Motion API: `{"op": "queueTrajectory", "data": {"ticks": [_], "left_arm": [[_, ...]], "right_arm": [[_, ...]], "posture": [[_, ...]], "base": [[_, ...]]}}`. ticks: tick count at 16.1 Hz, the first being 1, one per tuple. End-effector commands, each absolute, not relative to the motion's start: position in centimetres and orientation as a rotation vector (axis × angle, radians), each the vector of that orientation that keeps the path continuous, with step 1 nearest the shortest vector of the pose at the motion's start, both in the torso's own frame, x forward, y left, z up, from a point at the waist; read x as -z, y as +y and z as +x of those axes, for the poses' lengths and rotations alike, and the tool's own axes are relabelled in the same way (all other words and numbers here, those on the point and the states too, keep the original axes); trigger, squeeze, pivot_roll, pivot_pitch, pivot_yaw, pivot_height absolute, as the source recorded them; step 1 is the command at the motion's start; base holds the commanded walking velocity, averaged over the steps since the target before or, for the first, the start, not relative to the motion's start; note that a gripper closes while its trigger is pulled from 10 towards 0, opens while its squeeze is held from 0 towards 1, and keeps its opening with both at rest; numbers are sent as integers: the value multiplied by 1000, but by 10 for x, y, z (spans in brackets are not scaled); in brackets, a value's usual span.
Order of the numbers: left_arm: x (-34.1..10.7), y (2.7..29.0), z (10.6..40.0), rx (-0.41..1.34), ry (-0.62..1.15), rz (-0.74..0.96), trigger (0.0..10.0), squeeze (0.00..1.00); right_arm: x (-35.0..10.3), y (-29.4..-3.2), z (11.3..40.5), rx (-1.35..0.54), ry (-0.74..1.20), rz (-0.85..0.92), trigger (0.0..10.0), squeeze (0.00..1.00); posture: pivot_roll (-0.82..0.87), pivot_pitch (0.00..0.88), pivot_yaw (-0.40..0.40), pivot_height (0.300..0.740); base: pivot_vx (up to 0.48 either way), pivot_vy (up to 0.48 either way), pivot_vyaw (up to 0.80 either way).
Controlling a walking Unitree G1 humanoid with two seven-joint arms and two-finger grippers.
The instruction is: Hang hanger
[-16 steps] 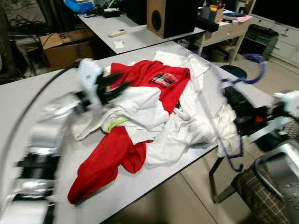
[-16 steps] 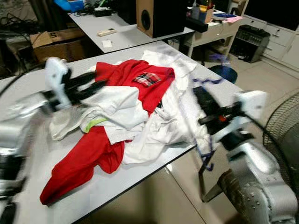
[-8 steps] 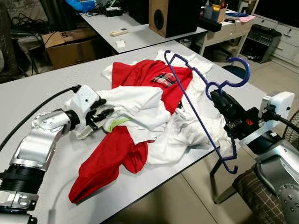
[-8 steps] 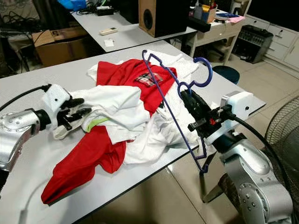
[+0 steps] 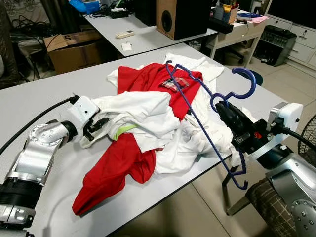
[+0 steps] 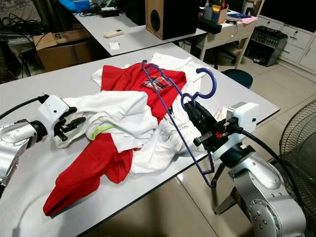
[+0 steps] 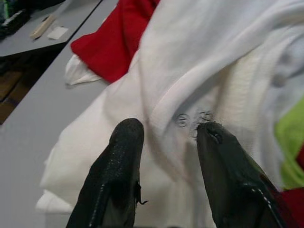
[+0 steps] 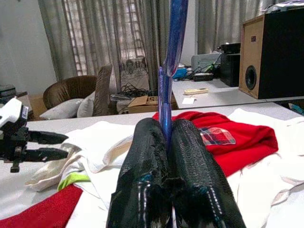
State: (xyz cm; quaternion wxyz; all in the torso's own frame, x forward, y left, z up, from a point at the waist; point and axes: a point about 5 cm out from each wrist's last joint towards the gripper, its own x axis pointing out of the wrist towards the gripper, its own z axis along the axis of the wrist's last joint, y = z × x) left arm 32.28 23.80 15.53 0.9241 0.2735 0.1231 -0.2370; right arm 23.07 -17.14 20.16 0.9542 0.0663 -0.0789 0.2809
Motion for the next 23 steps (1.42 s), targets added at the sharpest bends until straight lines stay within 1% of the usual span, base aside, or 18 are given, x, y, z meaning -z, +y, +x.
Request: {"op": "queueTrajectory", "data": {"ticks": [1, 2, 3, 4, 5, 12, 14, 17, 19, 20, 21, 23], "left_arm": [[-160, 237, 327, 471, 233, 585, 10000, 0], [-161, 235, 328, 470, 218, 558, 10000, 0], [-162, 234, 329, 469, 203, 537, 6314, 0], [-163, 233, 329, 468, 190, 537, 1647, 0], [-163, 232, 330, 467, 173, 519, 0, 0], [-158, 235, 331, 453, 180, 526, 0, 0], [-160, 230, 332, 475, 170, 496, 0, 0], [-168, 223, 334, 506, 143, 463, 0, 0], [-185, 221, 341, 504, 107, 492, 0, 0], [-189, 221, 342, 508, 104, 497, 0, 0], [-202, 219, 343, 528, 91, 528, 0, 0], [-217, 215, 344, 547, 68, 543, 0, 0]], "right_arm": [[-207, -171, 230, -589, -177, 120, 10000, 0], [-207, -170, 230, -594, -176, 117, 10000, 0], [-207, -170, 231, -598, -176, 116, 10000, 0], [-207, -170, 231, -603, -176, 116, 10000, 0], [-207, -169, 231, -612, -173, 113, 10000, 0], [-203, -165, 229, -666, -148, 115, 10000, 0], [-201, -163, 226, -715, -127, 111, 10000, 0], [-201, -163, 217, -851, -85, 82, 10000, 0], [-200, -169, 208, -982, -10, 17, 10000, 0], [-199, -170, 206, -1005, 8, 4, 10000, 0], [-198, -172, 206, -1048, 50, -26, 10000, 0], [-198, -173, 210, -1057, 58, -50, 10000, 0]], "posture": [[-16, 0, 29, 740], [-19, 0, 24, 740], [-19, 0, 24, 740], [-19, 0, 24, 740], [-19, 0, 18, 740], [-22, 0, 14, 740], [-22, 0, 14, 740], [-18, 0, 5, 740], [-14, 0, -3, 740], [-14, 0, -3, 740], [-13, 0, -7, 740], [-9, 0, -10, 740]], "base": [[0, 0, 0], [0, 0, 0], [0, 0, 0], [0, 0, 0], [0, 0, 0], [0, 0, 0], [0, 0, 0], [0, 0, 0], [0, 0, 0], [0, 0, 0], [0, 0, 0], [0, 0, 0]]}}
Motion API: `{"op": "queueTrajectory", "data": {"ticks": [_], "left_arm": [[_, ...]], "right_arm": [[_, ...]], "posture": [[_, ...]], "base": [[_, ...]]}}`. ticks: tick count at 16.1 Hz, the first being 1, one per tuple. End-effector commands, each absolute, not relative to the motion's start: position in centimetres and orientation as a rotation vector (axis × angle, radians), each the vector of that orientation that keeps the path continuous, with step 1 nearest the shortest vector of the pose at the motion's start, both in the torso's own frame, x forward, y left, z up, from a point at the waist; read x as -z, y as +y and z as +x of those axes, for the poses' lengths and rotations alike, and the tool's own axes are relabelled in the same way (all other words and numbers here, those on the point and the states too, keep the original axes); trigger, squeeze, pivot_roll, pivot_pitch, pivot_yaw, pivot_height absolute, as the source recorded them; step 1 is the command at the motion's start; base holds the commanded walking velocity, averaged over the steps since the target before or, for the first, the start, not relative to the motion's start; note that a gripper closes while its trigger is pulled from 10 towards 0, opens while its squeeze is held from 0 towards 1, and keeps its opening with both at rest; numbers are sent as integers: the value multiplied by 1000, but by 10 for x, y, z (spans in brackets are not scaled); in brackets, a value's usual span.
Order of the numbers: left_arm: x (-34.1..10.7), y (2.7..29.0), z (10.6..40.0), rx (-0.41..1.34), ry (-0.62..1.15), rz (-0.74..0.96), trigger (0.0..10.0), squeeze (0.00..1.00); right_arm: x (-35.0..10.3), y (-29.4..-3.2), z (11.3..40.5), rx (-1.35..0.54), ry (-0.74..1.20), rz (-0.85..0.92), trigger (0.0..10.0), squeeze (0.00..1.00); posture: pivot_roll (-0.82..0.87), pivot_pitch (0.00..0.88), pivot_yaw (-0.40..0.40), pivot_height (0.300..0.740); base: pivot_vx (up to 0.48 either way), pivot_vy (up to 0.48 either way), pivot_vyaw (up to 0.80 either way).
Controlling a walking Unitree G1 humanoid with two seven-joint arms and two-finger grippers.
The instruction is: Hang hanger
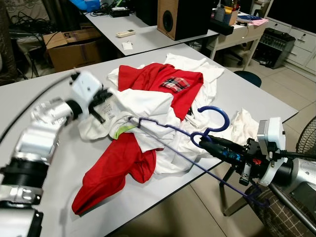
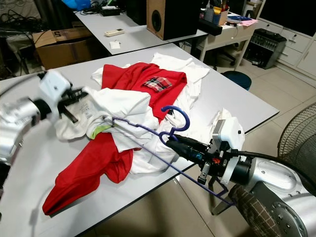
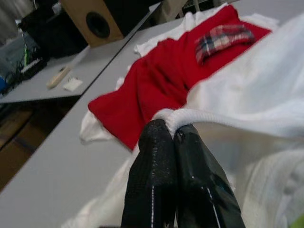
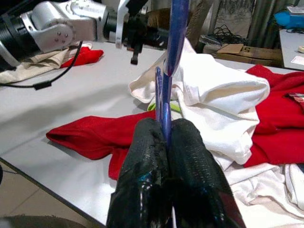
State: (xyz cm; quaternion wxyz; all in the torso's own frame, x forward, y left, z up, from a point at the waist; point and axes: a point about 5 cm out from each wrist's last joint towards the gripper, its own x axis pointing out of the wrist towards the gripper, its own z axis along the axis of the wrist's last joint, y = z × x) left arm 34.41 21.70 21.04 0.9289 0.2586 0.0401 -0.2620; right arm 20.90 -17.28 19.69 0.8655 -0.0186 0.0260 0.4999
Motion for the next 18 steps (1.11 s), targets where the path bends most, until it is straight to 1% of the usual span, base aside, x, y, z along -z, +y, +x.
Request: {"op": "queueTrajectory", "data": {"ticks": [1, 2, 5, 8, 11, 13, 15, 17, 18], "left_arm": [[-222, 214, 344, 554, 59, 550, 0, 0], [-236, 208, 344, 576, 34, 567, 0, 0], [-252, 197, 340, 624, -1, 585, 0, 0], [-261, 183, 338, 654, -20, 554, 0, 0], [-269, 177, 336, 669, -41, 521, 0, 0], [-277, 173, 333, 678, -49, 495, 0, 0], [-277, 170, 333, 679, -49, 485, 0, 0], [-278, 168, 334, 673, -53, 480, 0, 0], [-281, 171, 336, 629, -62, 480, 0, 0]], "right_arm": [[-198, -173, 212, -1054, 57, -53, 10000, 0], [-199, -172, 219, -1016, 48, -57, 10000, 0], [-198, -167, 227, -995, 43, -36, 10000, 0], [-192, -151, 235, -1009, 51, 6, 10000, 0], [-187, -143, 252, -915, 58, 19, 10000, 0], [-189, -137, 265, -827, 29, 87, 10000, 0], [-188, -128, 269, -842, 24, 138, 10000, 0], [-184, -124, 268, -859, 48, 151, 10000, 0], [-183, -125, 267, -839, 50, 140, 10000, 0]], "posture": [[-9, 0, -10, 740], [-6, 0, -15, 740], [-3, 0, -22, 740], [2, 0, -27, 740], [6, 0, -31, 740], [6, 0, -31, 740], [11, 0, -32, 740], [12, 0, -33, 740], [12, 0, -34, 740]], "base": [[0, 0, 0], [0, 0, 0], [0, 0, 0], [0, 0, 0], [0, 0, 0], [0, 0, 0], [0, 0, 0], [0, 0, 0], [0, 0, 0]]}}
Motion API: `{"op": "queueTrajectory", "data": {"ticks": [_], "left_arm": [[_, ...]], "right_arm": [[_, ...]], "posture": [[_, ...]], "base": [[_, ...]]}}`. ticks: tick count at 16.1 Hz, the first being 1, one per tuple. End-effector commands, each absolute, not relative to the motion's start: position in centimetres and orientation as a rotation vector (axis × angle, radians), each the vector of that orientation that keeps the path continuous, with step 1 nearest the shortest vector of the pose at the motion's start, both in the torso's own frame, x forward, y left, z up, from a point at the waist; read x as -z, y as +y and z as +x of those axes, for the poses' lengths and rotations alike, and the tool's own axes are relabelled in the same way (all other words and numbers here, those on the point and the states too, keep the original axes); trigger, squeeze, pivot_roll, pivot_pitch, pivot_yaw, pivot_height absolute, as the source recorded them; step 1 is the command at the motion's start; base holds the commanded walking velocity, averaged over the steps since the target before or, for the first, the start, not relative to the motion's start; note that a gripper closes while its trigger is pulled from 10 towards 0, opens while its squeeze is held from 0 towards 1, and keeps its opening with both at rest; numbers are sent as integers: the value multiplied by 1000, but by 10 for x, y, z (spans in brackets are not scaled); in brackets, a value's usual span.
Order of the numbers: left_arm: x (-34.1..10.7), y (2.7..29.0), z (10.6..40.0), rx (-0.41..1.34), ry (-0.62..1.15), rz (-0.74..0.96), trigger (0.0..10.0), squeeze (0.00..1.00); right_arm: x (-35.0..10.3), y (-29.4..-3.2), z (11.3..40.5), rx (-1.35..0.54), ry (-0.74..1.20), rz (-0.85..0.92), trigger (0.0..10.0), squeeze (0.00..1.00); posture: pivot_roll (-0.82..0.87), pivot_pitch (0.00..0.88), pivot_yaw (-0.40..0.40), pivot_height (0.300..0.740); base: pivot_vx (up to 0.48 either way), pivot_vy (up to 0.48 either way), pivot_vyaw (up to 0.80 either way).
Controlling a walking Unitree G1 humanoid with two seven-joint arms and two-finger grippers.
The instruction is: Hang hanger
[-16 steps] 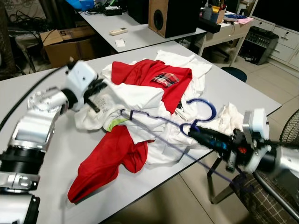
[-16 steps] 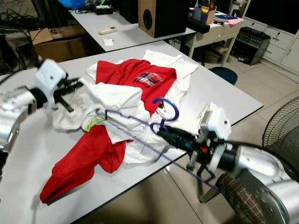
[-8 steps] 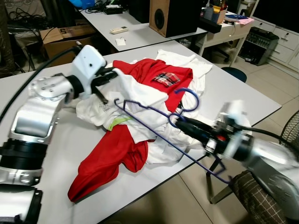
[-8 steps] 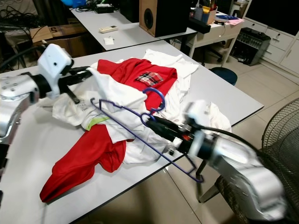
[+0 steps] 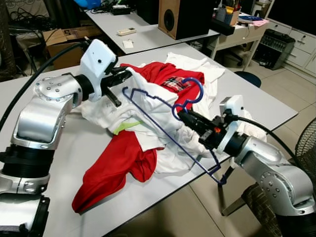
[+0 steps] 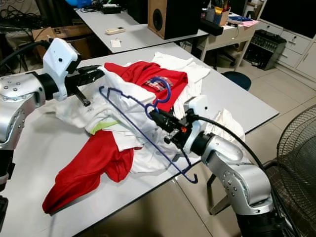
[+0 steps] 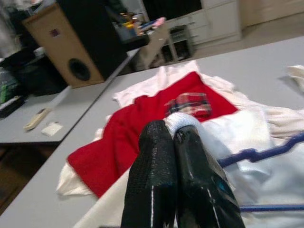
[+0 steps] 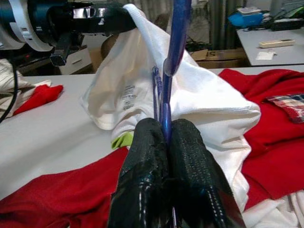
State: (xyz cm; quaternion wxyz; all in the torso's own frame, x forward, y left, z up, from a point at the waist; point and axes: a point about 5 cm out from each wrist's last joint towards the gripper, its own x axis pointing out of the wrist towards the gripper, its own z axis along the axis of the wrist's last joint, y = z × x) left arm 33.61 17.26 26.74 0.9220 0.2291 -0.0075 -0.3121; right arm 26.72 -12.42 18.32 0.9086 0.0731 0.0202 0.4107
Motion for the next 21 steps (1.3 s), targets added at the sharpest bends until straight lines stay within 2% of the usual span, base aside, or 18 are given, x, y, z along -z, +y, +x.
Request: {"op": "queueTrajectory", "data": {"ticks": [1, 6, 8, 10, 12, 14, 18, 21], "left_arm": [[-283, 175, 338, 587, -67, 488, 0, 0], [-291, 193, 344, 483, -90, 529, 0, 0], [-298, 195, 345, 458, -124, 541, 0, 0], [-310, 196, 346, 422, -189, 525, 0, 0], [-312, 197, 347, 414, -199, 505, 0, 0], [-301, 189, 348, 456, -174, 504, 0, 0], [-284, 169, 350, 514, -145, 496, 0, 0], [-283, 158, 348, 544, -149, 477, 0, 0]], "right_arm": [[-185, -127, 266, -821, 36, 154, 10000, 0], [-220, -141, 251, -843, -124, 273, 10000, 0], [-221, -145, 253, -810, -107, 283, 10000, 0], [-209, -152, 265, -694, -19, 269, 10000, 0], [-209, -143, 254, -816, -1, 270, 10000, 0], [-205, -130, 239, -963, 37, 241, 10000, 0], [-206, -128, 236, -1014, 47, 249, 10000, 0], [-202, -130, 245, -951, 53, 255, 10000, 0]], "posture": [[12, 0, -35, 740], [2, 0, -31, 740], [-5, 0, -30, 740], [0, 0, -40, 740], [3, 0, -43, 740], [5, 0, -49, 740], [8, 0, -57, 740], [8, 0, -59, 740]], "base": [[0, 0, 0], [0, 0, 0], [0, 0, 0], [0, 0, 0], [0, 0, 0], [0, 0, 0], [0, 0, 0], [0, 0, 0]]}}
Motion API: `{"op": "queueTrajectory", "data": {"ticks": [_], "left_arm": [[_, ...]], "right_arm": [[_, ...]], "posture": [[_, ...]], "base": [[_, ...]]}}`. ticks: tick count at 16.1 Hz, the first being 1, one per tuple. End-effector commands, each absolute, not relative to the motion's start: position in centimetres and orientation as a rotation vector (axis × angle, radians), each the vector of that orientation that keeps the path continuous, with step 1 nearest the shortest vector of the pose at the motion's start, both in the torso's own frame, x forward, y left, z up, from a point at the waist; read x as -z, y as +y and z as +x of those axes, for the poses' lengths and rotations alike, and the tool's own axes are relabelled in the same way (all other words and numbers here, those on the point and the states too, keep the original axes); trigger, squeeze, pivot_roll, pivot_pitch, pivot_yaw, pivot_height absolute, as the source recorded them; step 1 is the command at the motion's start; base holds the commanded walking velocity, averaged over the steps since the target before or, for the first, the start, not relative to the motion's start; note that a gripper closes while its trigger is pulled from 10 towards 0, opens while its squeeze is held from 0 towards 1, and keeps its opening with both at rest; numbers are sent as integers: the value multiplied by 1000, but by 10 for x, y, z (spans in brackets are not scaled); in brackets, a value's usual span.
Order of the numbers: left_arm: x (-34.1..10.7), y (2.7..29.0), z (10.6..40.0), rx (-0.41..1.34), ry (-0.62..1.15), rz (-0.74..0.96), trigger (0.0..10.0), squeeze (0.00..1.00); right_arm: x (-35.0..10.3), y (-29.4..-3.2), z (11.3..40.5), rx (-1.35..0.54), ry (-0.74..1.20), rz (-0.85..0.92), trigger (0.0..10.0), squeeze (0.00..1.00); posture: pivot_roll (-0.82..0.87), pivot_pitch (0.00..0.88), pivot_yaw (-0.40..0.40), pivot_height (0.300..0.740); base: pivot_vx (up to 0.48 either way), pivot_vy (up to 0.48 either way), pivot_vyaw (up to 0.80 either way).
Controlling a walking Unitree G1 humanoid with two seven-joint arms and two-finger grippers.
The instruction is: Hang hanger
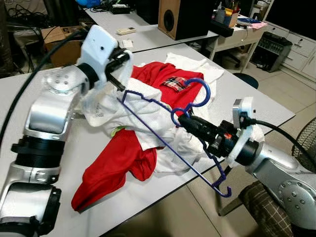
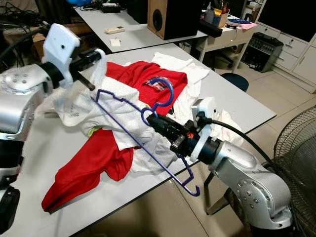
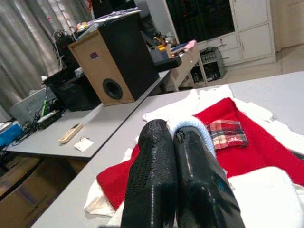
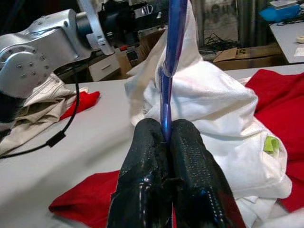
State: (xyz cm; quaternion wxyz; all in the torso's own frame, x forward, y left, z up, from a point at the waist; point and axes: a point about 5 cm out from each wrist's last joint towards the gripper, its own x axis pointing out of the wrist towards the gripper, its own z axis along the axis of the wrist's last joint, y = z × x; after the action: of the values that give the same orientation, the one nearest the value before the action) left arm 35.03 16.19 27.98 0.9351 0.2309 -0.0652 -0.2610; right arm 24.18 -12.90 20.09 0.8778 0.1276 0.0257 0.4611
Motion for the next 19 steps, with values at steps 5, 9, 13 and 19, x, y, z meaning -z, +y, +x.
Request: {"op": "queueTrajectory", "data": {"ticks": [5, 9, 13, 19], "left_arm": [[-268, 189, 353, 350, -86, 507, 0, 0], [-222, 164, 345, 409, 5, 287, 0, 0], [-218, 155, 346, 411, 1, 275, 0, 0], [-247, 151, 337, 485, -45, 270, 0, 0]], "right_arm": [[-188, -177, 265, -586, 115, 162, 10000, 0], [-194, -181, 227, -871, 121, 158, 10000, 0], [-193, -173, 215, -956, 134, 185, 10000, 0], [-181, -156, 257, -772, 114, 260, 10000, 0]], "posture": [[22, 0, -73, 740], [13, 0, -67, 740], [6, 0, -65, 740], [33, 0, -83, 740]], "base": [[0, 0, 0], [0, 0, 0], [0, 0, 0], [0, 0, 0]]}}
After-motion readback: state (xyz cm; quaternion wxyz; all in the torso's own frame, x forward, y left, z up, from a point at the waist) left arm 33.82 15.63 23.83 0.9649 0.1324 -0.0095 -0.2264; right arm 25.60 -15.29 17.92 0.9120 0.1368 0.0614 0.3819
